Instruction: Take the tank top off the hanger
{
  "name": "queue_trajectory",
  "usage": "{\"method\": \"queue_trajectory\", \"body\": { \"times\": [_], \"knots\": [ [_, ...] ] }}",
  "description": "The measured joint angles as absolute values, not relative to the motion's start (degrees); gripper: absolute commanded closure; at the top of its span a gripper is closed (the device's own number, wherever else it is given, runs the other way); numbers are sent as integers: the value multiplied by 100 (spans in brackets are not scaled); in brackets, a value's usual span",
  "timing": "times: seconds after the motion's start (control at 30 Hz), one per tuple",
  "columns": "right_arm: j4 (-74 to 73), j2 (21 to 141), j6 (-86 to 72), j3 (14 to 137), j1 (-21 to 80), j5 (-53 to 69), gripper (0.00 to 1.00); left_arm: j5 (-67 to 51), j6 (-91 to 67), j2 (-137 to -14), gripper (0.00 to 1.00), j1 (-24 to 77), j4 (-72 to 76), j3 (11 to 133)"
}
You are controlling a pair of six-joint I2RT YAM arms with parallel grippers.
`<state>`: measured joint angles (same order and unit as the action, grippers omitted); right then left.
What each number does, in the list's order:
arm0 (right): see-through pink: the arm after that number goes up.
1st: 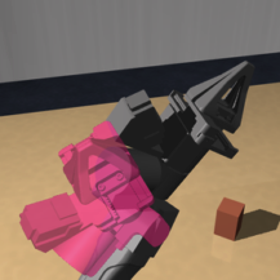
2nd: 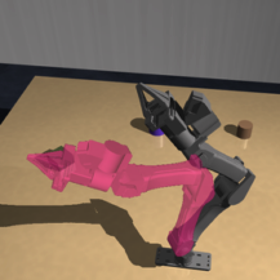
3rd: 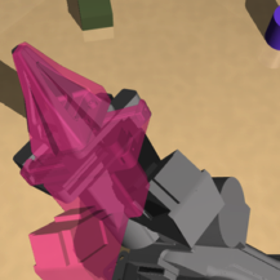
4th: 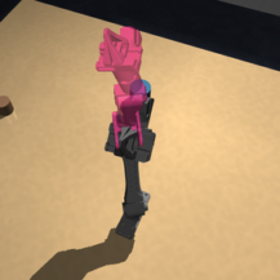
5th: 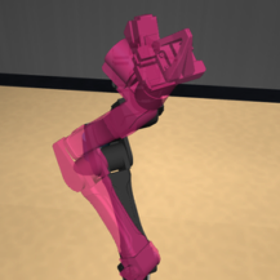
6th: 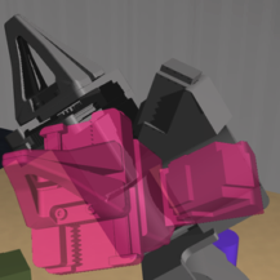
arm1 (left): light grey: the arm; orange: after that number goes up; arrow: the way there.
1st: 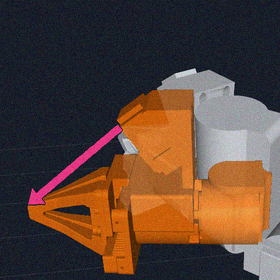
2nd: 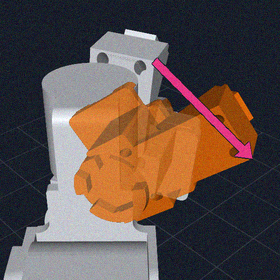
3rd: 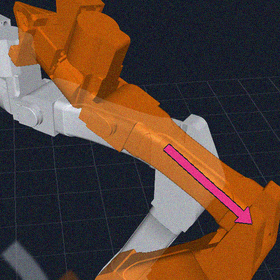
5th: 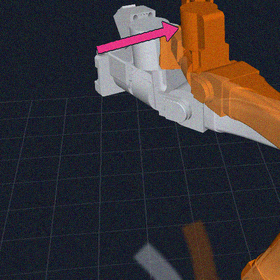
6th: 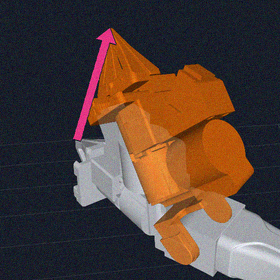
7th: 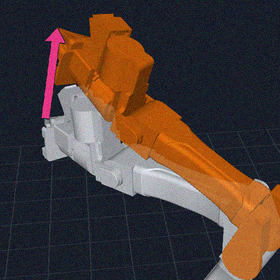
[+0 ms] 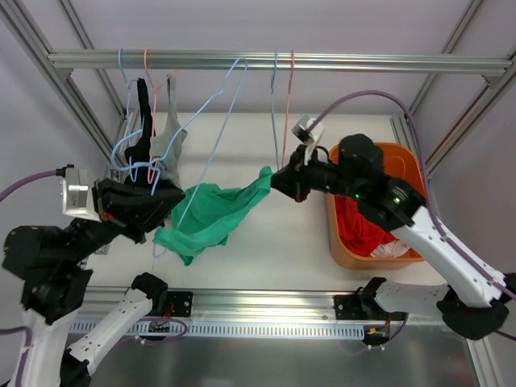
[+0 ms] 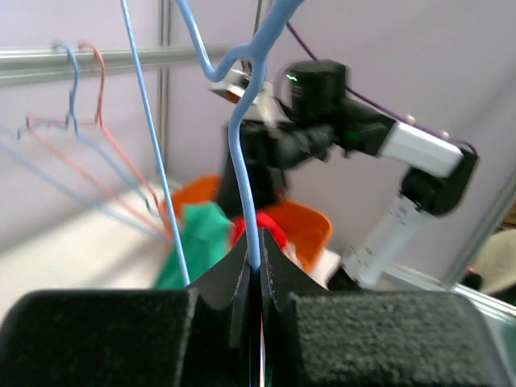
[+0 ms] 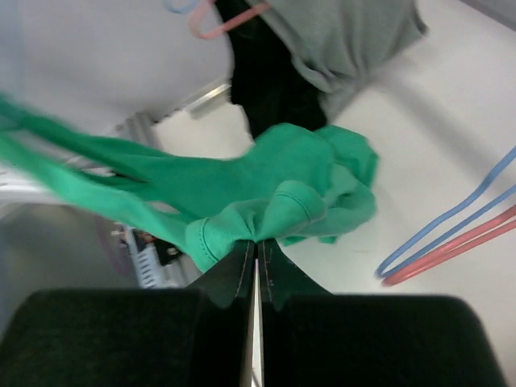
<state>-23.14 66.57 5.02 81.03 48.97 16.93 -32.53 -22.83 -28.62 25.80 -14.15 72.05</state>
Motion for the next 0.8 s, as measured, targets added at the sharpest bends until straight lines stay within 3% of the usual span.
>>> {"method": "queue_trajectory", "body": {
  "times": [0.23,0.43,0.63,0.8],
  "knots": [
    [-2235,5378,193,7695,5188,2491,100,-2958,-2447,-3876,100,2587,2488,5518],
    [-2364,5380,113,7343,5454,2526,100,-2637,-2434,-4523,100,2683,4624,4842],
    [-2532,5990,169,7314,6106,2012,100,-2486,-2206,-4206,100,2947,5520,4499],
    [-2663,6187,257,7078,6517,1033,99,-2080,-1973,-3304,100,2969,4390,4471]
  ]
}}
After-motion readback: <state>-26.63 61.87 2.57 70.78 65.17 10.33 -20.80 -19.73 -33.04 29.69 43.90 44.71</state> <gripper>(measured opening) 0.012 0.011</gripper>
